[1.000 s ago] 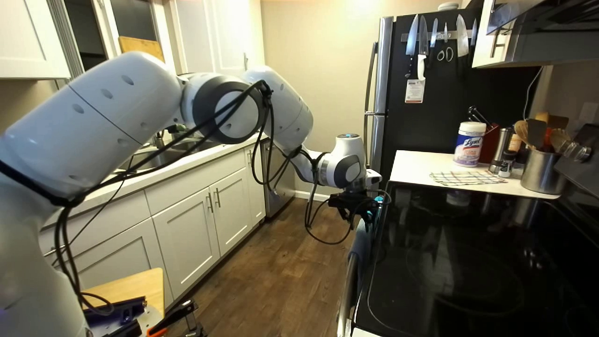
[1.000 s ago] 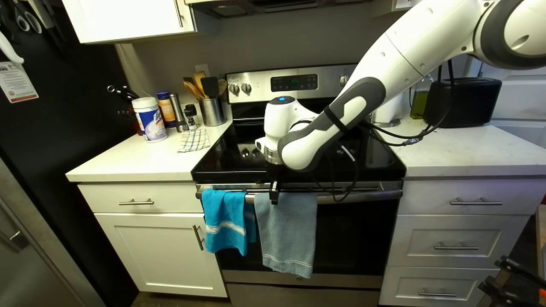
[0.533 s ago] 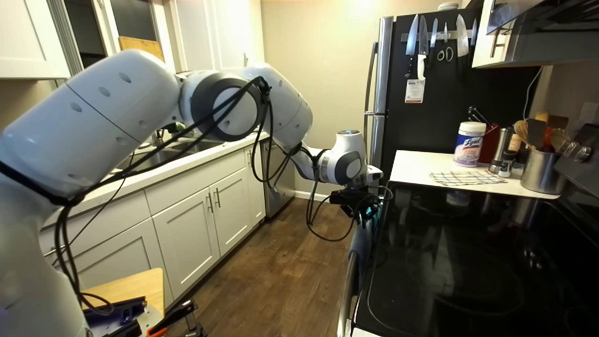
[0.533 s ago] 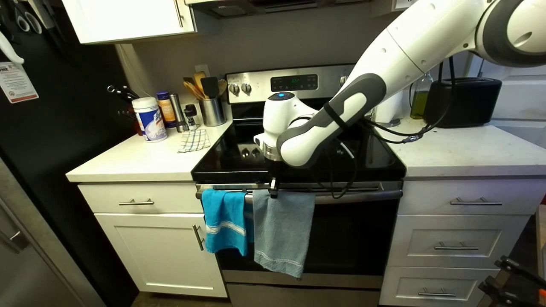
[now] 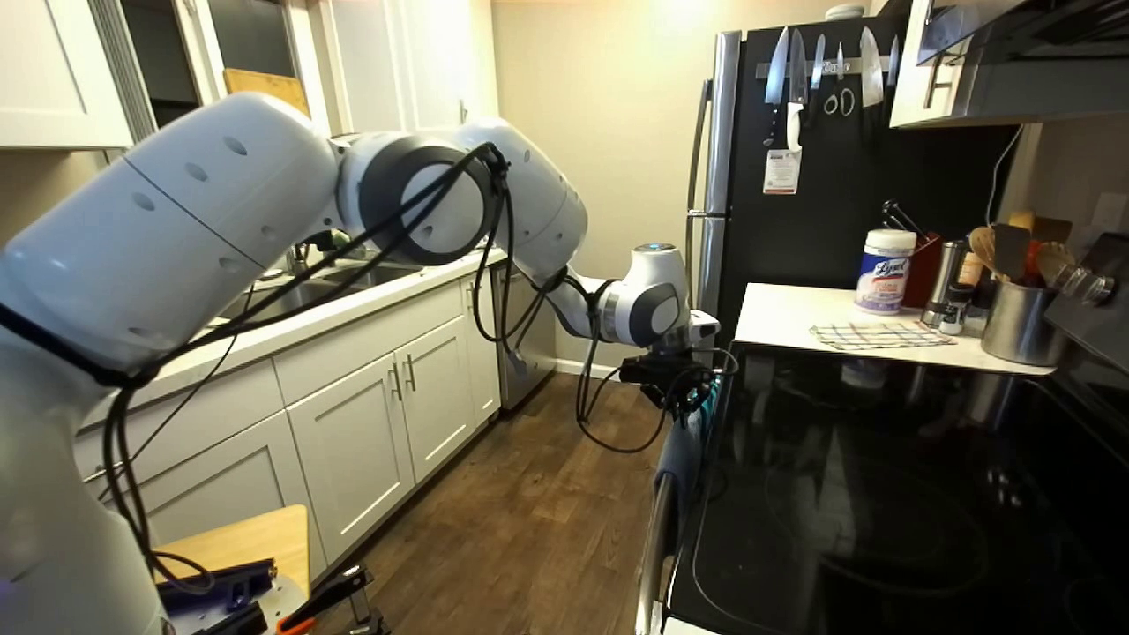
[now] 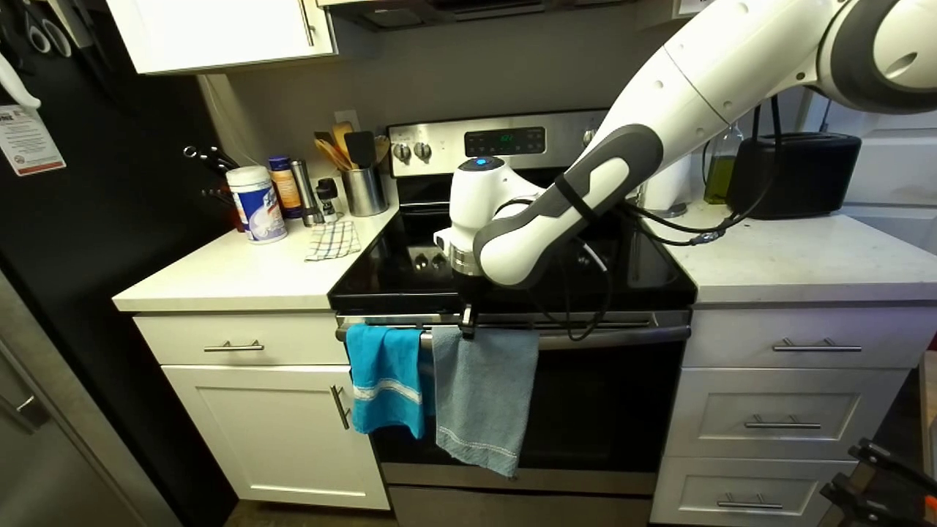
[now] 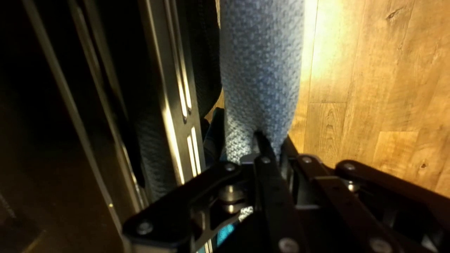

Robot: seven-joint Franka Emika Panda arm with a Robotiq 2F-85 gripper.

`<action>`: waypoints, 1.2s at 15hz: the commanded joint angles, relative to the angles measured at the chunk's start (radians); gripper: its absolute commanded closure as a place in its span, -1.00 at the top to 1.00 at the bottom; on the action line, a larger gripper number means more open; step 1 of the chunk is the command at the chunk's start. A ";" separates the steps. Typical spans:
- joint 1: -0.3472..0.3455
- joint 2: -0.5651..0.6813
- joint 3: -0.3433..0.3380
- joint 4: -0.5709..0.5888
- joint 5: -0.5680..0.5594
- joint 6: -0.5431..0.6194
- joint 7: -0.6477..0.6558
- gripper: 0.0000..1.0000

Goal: Put the right towel on the stove

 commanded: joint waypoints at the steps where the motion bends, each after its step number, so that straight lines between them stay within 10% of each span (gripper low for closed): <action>1: 0.002 -0.064 0.003 -0.060 -0.004 -0.011 -0.006 -0.96; 18: -0.069 -0.473 0.059 -0.332 0.038 -0.006 -0.099 -0.96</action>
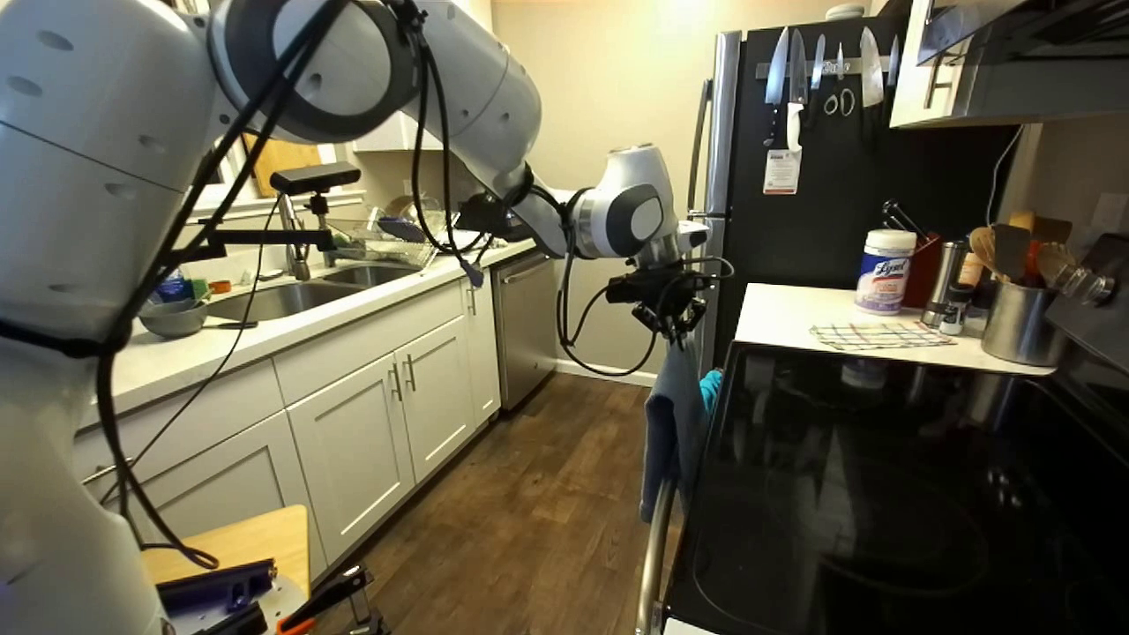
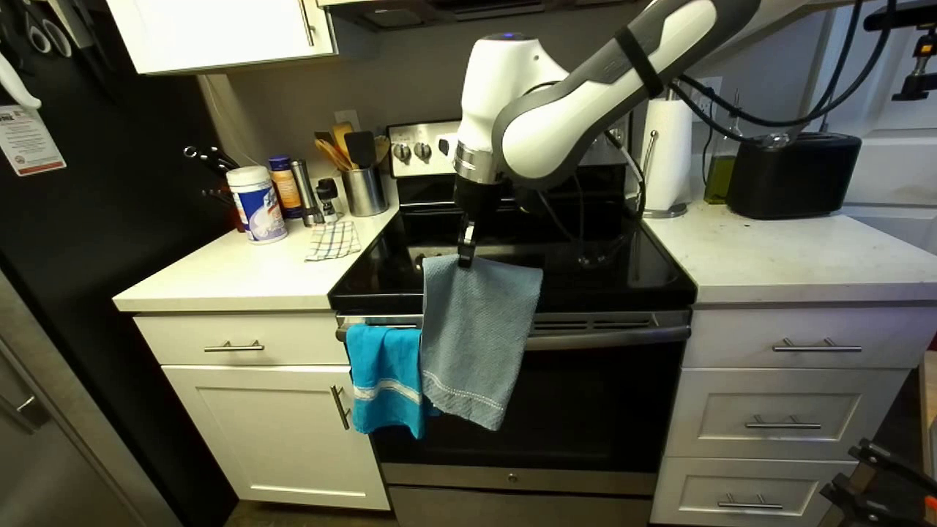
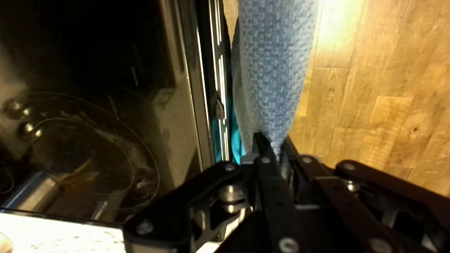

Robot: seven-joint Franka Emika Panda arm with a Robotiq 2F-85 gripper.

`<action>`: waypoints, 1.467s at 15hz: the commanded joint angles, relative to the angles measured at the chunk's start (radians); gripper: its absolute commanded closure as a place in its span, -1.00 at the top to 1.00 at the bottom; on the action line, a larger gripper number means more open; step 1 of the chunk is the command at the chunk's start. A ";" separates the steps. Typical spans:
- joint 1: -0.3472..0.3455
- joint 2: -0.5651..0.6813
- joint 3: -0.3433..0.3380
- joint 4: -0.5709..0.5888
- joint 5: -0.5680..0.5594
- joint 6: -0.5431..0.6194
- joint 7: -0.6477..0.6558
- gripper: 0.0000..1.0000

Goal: Put the right towel on the stove

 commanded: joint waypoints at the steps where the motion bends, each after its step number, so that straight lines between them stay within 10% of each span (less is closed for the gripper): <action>1: -0.062 -0.117 0.038 -0.087 0.047 -0.003 -0.099 -0.96; 12: -0.309 -0.062 0.054 0.065 0.272 -0.082 -0.456 -0.96; 22: -0.406 0.190 0.006 0.434 0.303 -0.247 -0.564 -0.96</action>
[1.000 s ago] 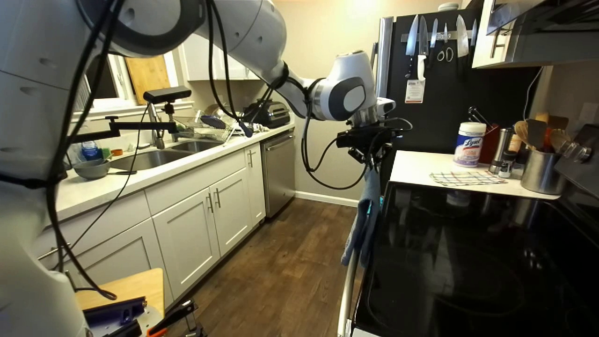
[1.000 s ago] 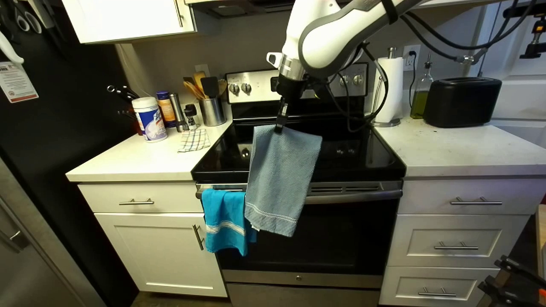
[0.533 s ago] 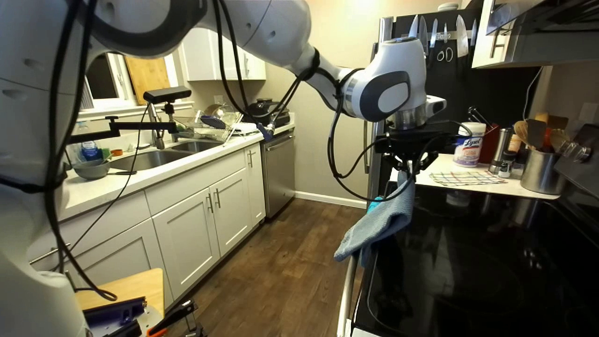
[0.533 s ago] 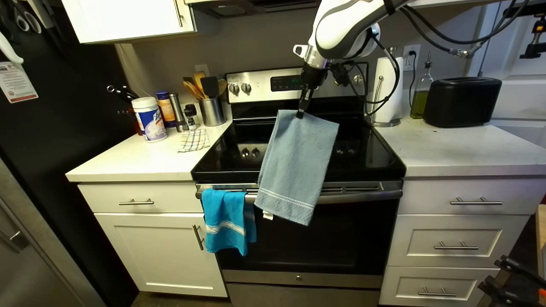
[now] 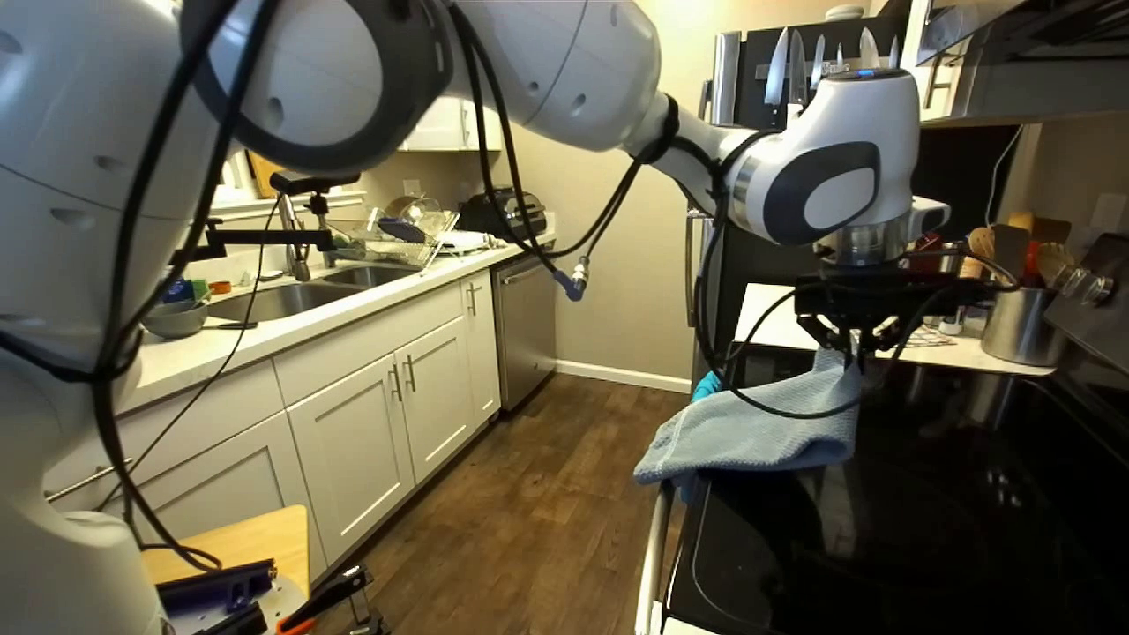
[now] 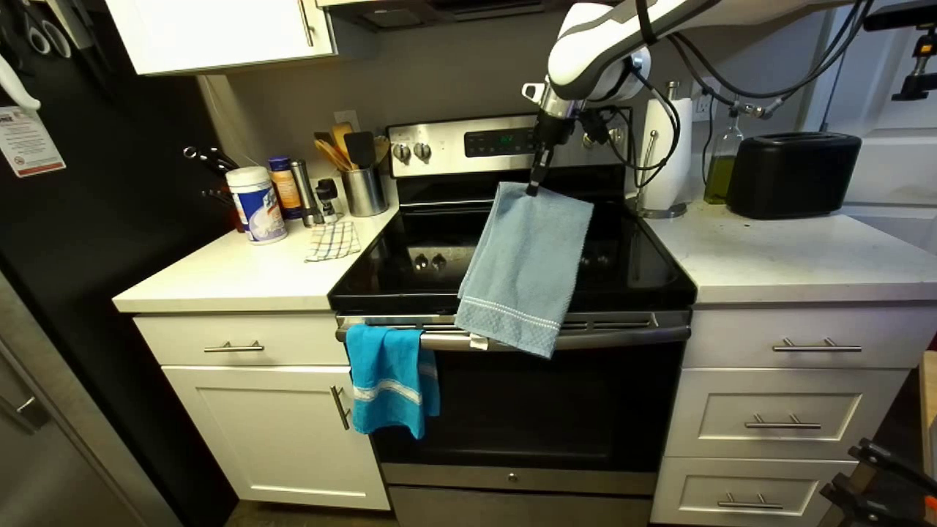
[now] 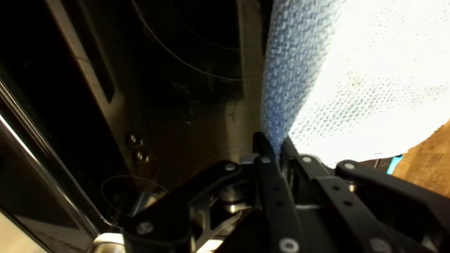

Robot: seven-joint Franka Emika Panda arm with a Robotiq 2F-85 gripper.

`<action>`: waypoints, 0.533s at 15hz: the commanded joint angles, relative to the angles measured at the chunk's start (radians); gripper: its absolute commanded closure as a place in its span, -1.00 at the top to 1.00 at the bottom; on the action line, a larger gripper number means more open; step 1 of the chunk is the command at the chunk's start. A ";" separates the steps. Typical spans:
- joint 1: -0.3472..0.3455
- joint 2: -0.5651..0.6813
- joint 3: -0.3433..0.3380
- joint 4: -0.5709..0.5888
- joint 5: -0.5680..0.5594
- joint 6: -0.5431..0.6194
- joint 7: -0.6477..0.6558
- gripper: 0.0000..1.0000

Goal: Put the right towel on the stove

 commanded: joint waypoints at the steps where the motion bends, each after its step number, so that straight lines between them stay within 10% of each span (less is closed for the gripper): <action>1: -0.020 0.122 -0.013 0.192 0.020 -0.083 -0.040 -0.96; 8: 0.005 0.256 -0.069 0.430 -0.034 -0.172 0.020 -0.96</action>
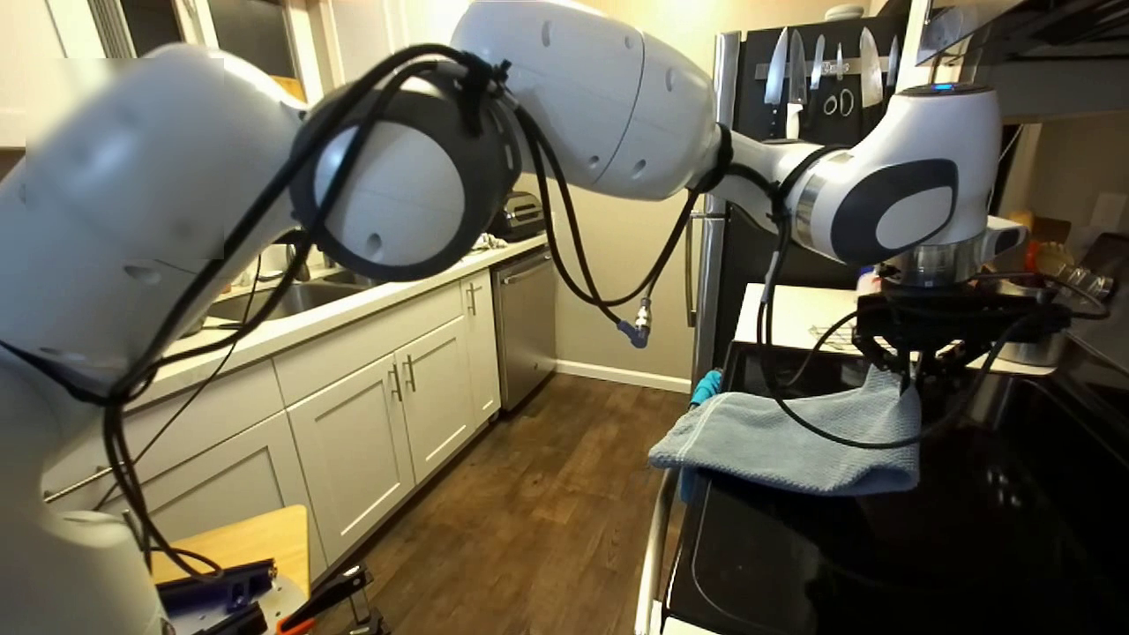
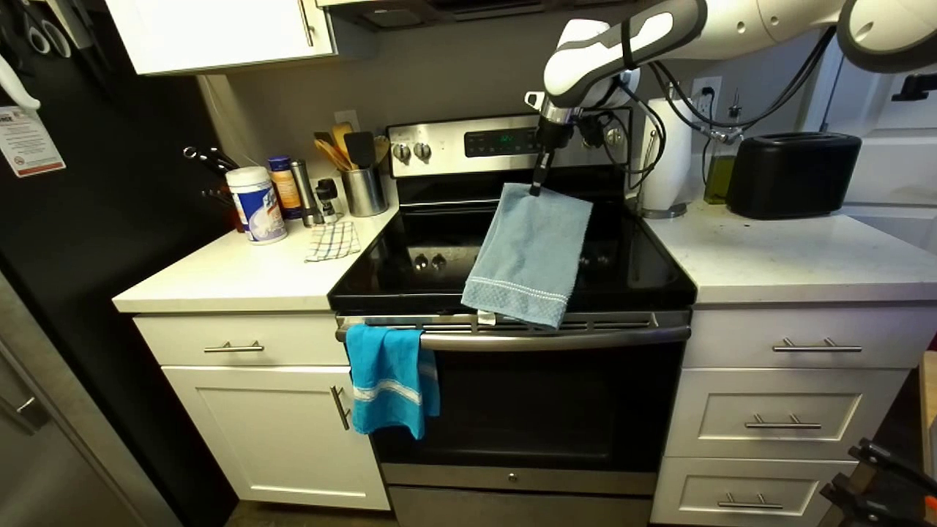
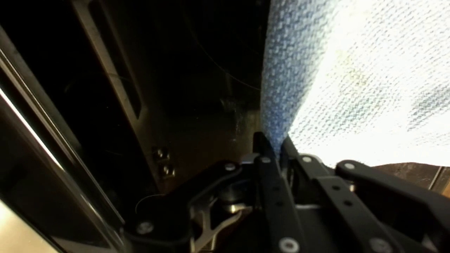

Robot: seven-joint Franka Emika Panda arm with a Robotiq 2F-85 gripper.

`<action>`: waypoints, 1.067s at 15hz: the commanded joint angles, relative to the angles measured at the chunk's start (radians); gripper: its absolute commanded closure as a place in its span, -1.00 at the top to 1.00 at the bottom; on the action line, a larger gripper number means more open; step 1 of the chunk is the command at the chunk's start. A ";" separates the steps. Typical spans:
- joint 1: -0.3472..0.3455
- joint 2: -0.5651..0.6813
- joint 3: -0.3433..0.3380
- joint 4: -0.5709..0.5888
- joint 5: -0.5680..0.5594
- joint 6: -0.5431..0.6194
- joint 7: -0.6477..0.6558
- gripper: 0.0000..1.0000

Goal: Put the right towel on the stove

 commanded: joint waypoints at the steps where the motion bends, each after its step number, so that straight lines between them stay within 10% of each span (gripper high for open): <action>1: 0.030 0.057 -0.048 0.128 -0.043 -0.048 0.034 -0.96; 5: 0.048 0.084 -0.081 0.181 -0.066 -0.053 0.047 -0.96; 6: 0.055 0.090 -0.091 0.190 -0.070 -0.056 0.052 -0.33; 16: 0.123 0.124 -0.149 0.237 -0.080 -0.085 0.091 0.81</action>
